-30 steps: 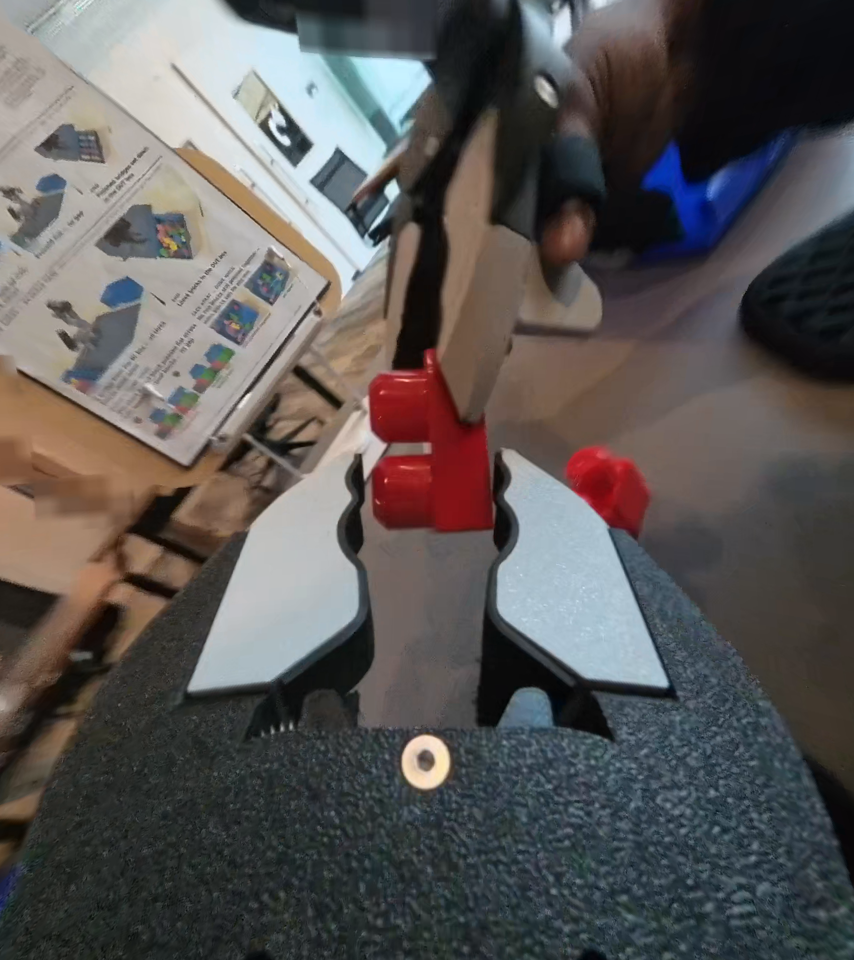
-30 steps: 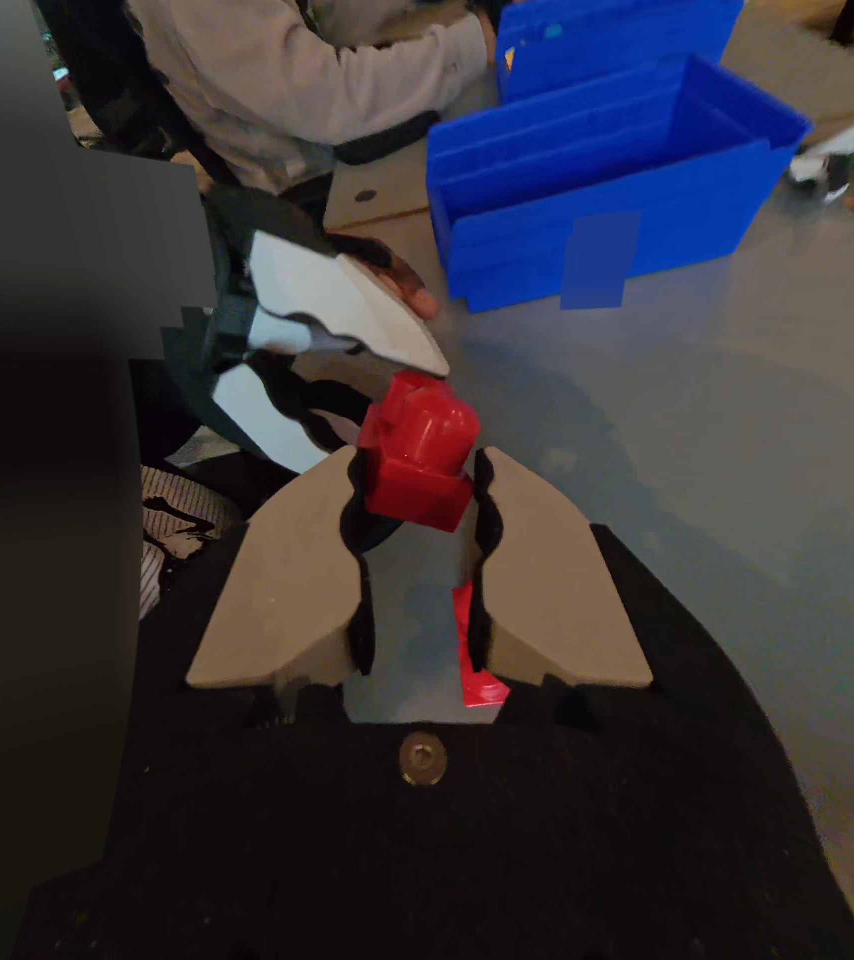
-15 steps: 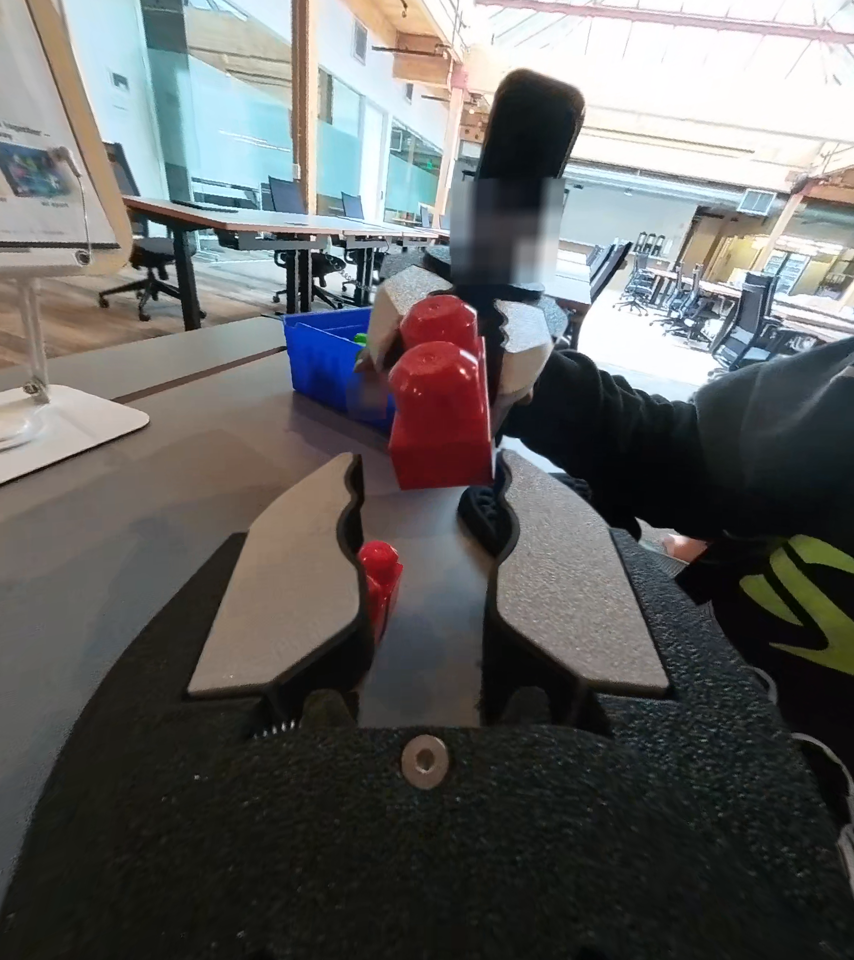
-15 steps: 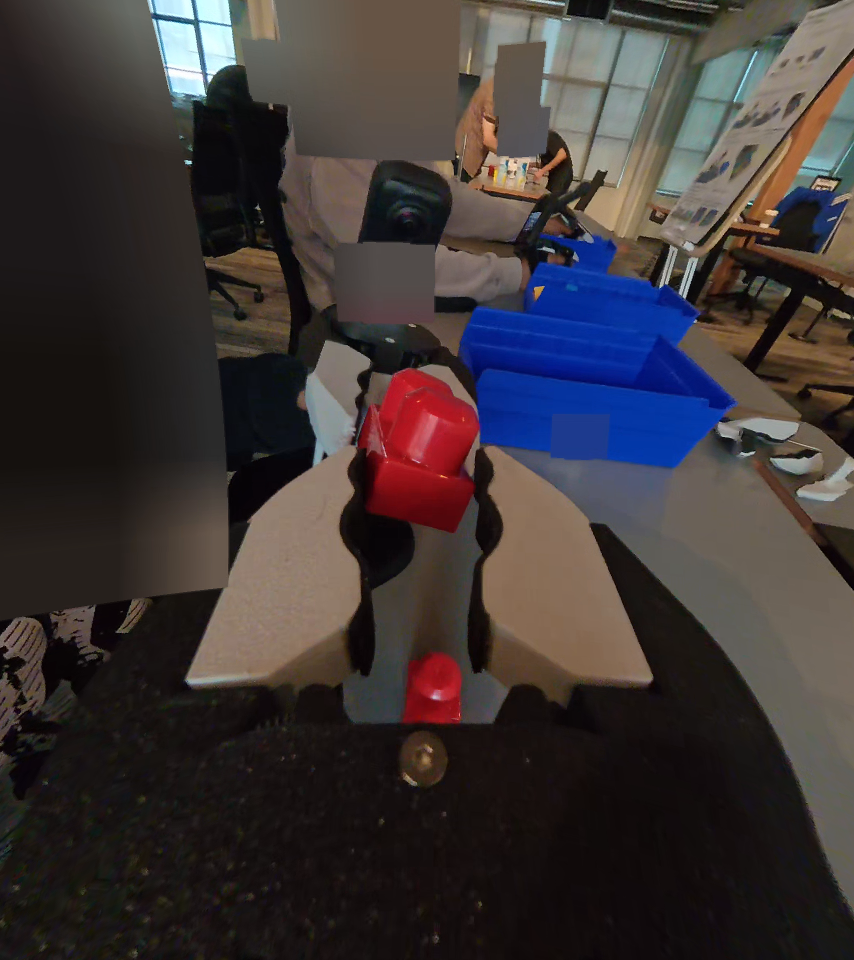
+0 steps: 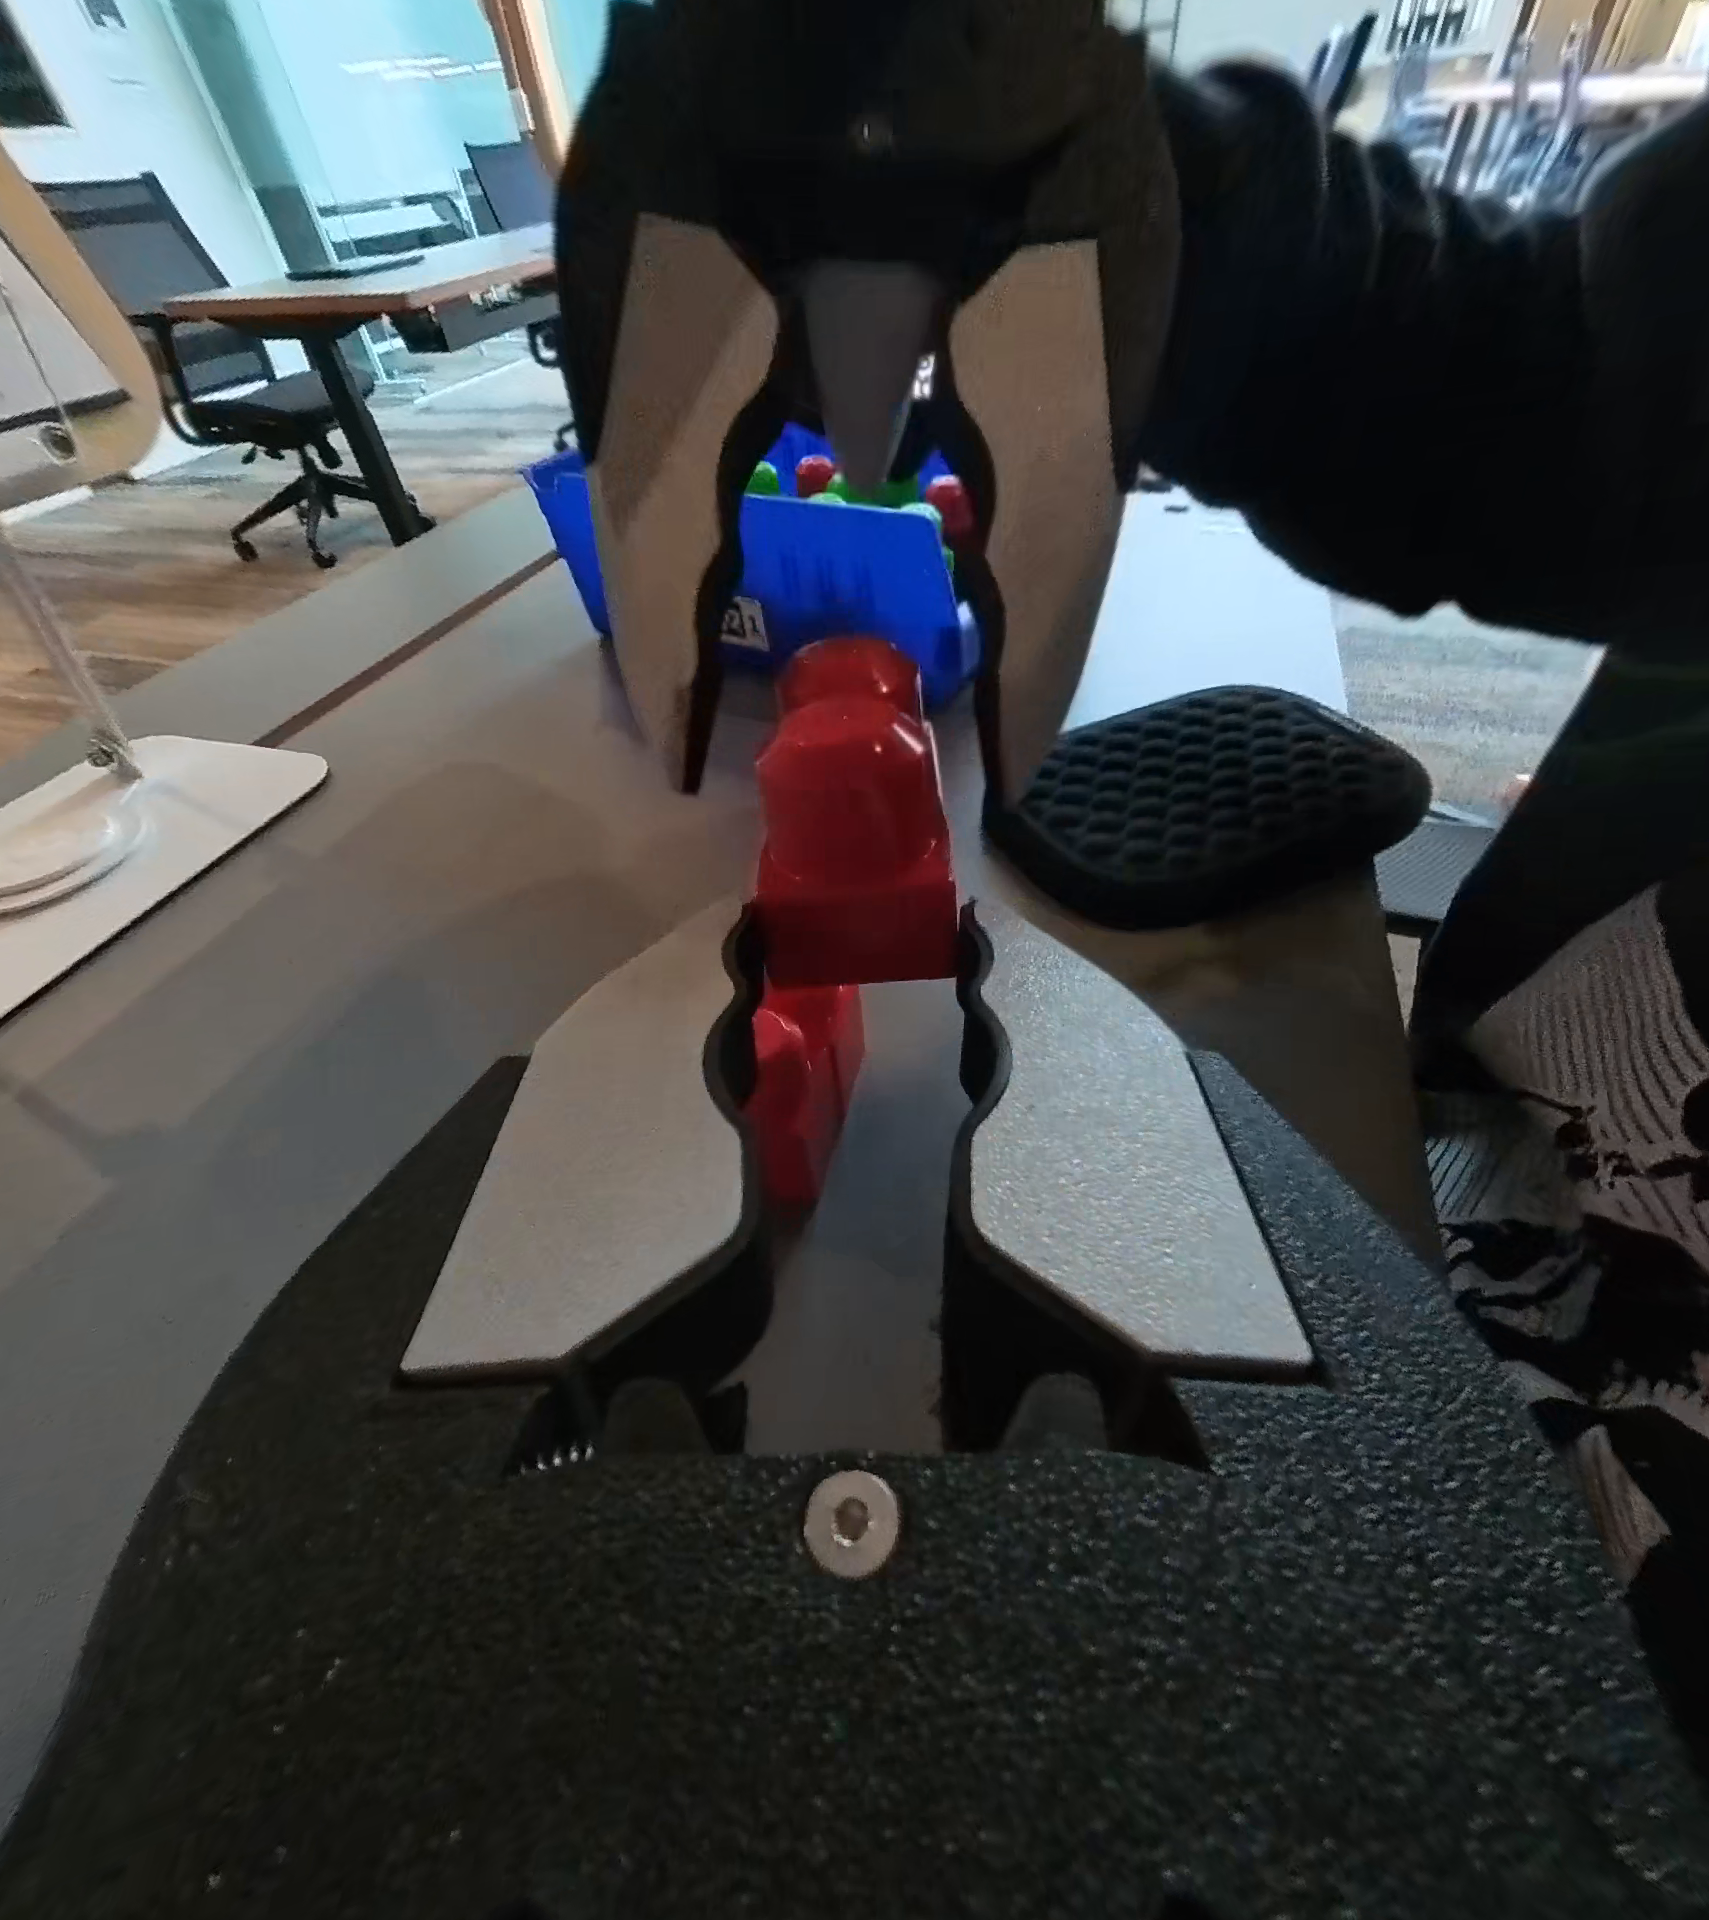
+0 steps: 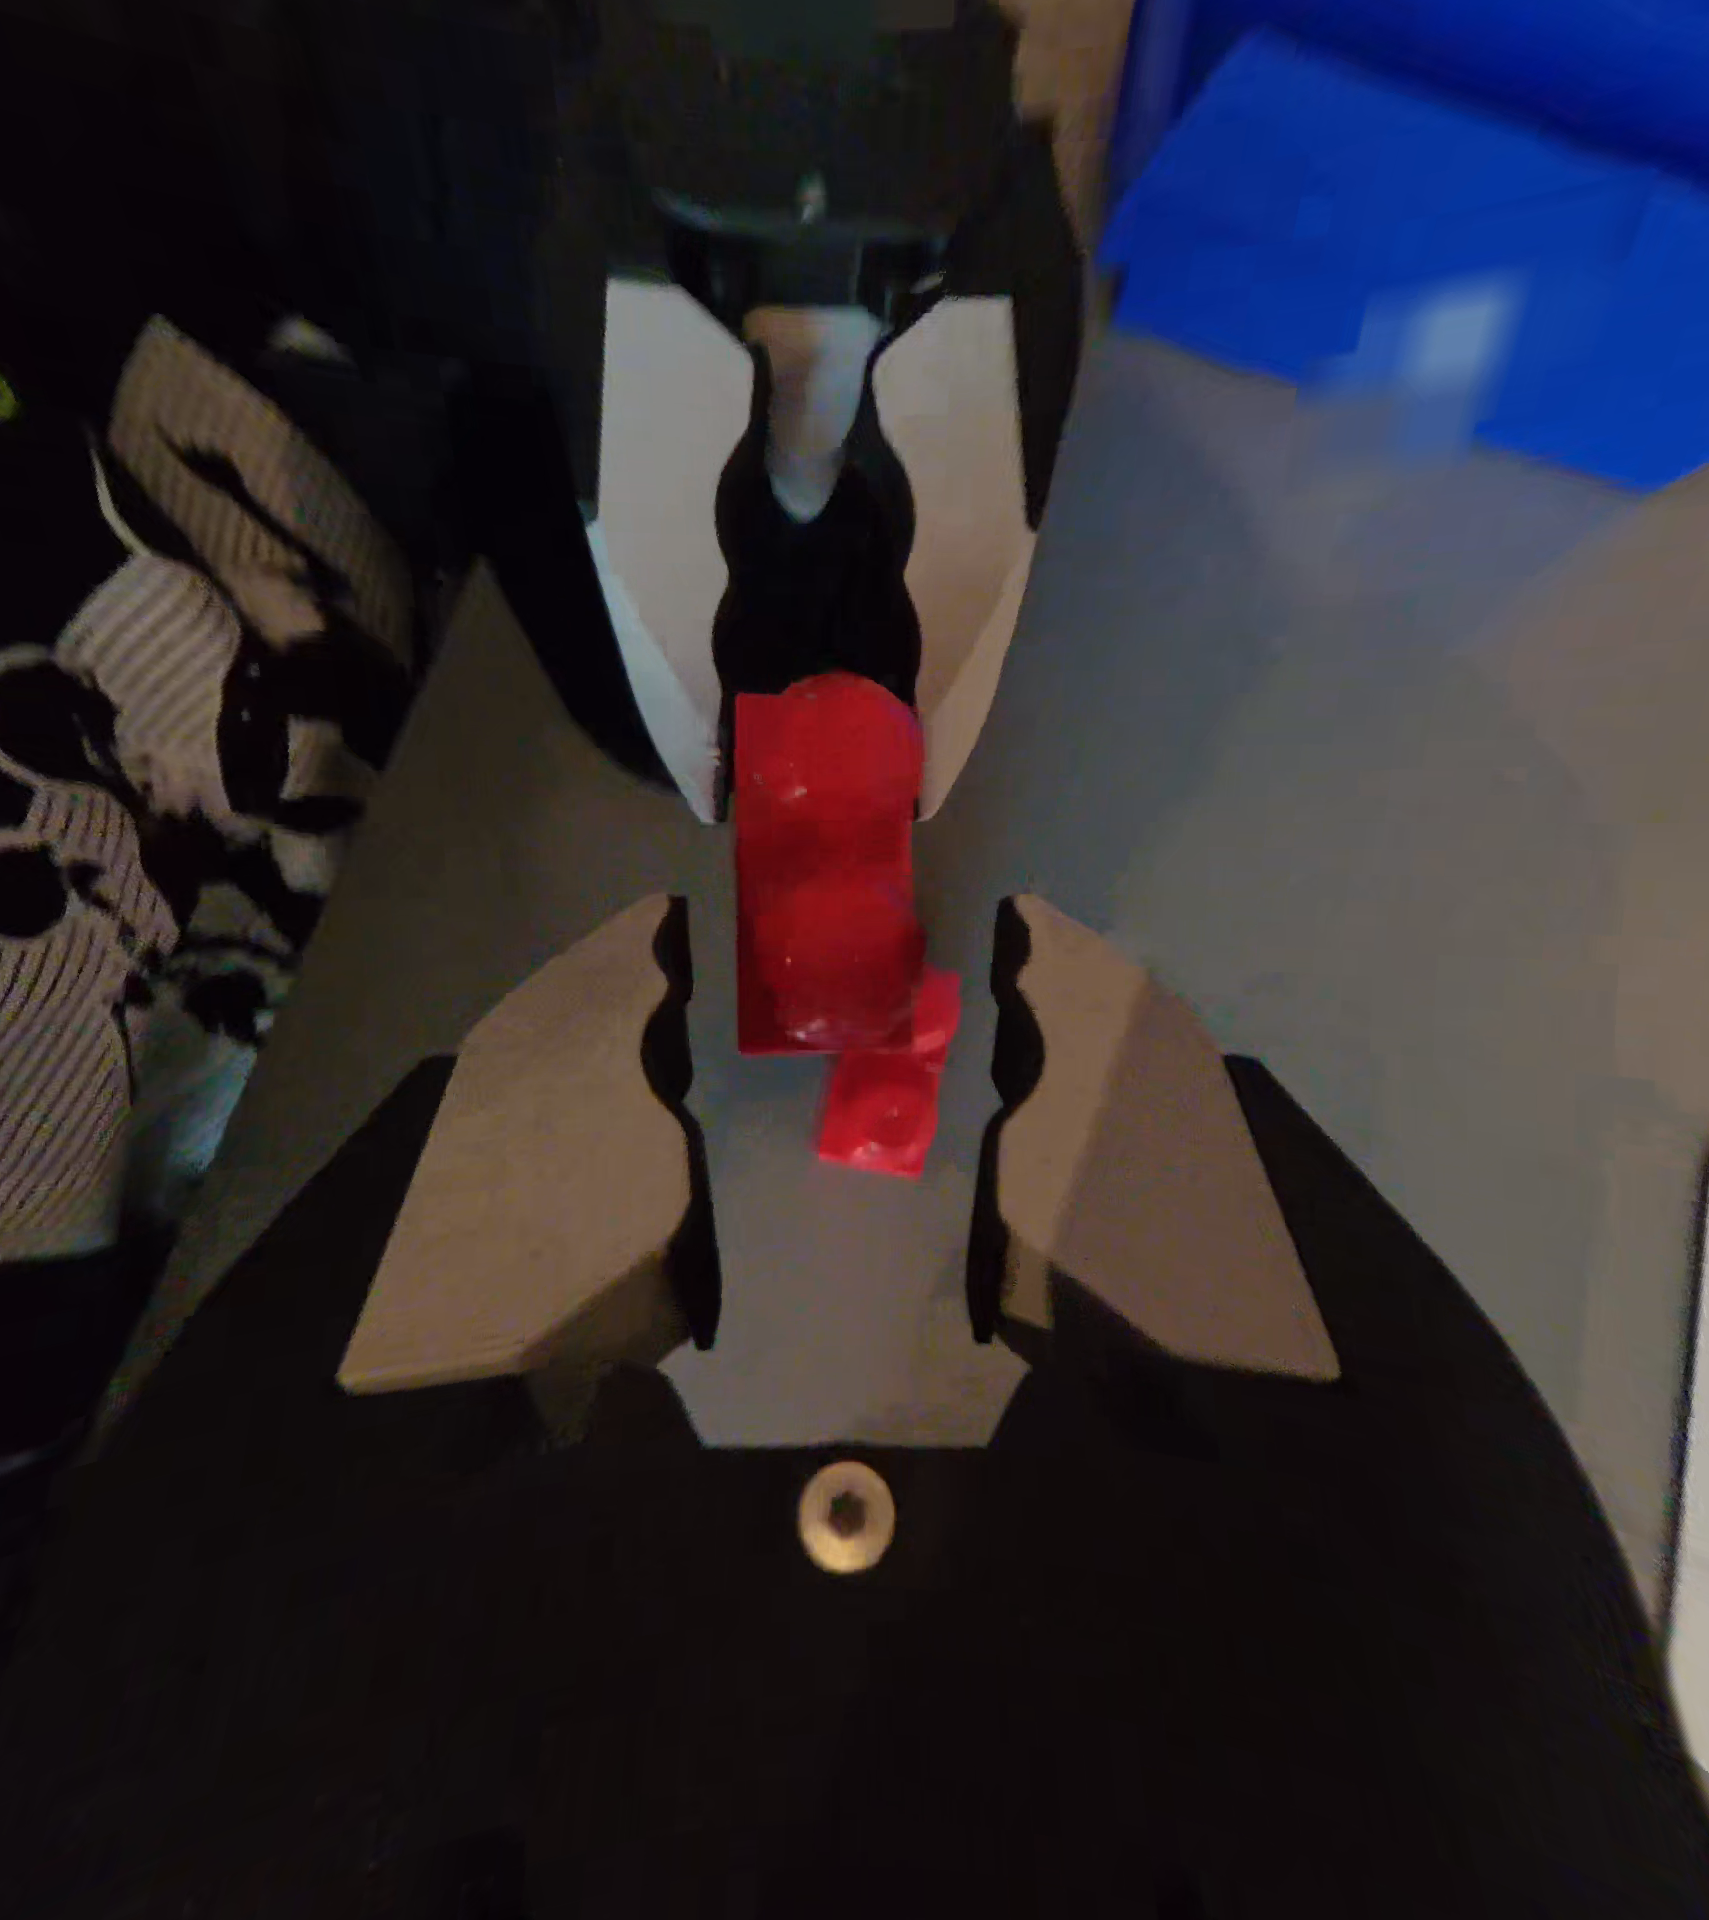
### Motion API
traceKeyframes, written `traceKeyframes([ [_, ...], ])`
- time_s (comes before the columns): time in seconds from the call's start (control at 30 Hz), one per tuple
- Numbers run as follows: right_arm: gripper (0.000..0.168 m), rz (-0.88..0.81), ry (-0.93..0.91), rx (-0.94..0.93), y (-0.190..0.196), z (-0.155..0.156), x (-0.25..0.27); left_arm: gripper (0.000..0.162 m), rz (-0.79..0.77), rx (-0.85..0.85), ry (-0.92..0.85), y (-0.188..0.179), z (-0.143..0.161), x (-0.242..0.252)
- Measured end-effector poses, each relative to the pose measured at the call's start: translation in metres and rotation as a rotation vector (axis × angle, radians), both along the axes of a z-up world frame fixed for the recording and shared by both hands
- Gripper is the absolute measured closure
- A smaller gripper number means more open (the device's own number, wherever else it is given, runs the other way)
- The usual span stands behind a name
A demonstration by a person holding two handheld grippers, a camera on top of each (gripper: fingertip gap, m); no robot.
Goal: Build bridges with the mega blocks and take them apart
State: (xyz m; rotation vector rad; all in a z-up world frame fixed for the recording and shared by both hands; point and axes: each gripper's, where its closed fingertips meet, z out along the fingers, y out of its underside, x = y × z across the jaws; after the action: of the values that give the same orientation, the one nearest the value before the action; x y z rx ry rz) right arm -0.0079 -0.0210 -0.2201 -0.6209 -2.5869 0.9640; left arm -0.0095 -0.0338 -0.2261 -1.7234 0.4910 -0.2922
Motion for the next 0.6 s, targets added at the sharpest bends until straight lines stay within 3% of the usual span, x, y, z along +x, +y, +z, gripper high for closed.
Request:
traceKeyframes([
  [0.23, 0.128, 0.038, -0.19, 0.207, -0.007, -0.016, 0.005, 0.126, -0.037, -0.023, 0.062, 0.005, -0.009, 0.006],
  [0.47, 0.135, -0.013, -0.183, 0.278, -0.003, -0.02, -0.005, 0.126, -0.036, -0.002, 0.075, 0.007, -0.013, -0.002],
  [0.6, 0.135, -0.103, -0.182, 0.375, 0.019, -0.026, -0.009, 0.12, -0.018, -0.031, 0.065, 0.008, -0.029, -0.015],
])
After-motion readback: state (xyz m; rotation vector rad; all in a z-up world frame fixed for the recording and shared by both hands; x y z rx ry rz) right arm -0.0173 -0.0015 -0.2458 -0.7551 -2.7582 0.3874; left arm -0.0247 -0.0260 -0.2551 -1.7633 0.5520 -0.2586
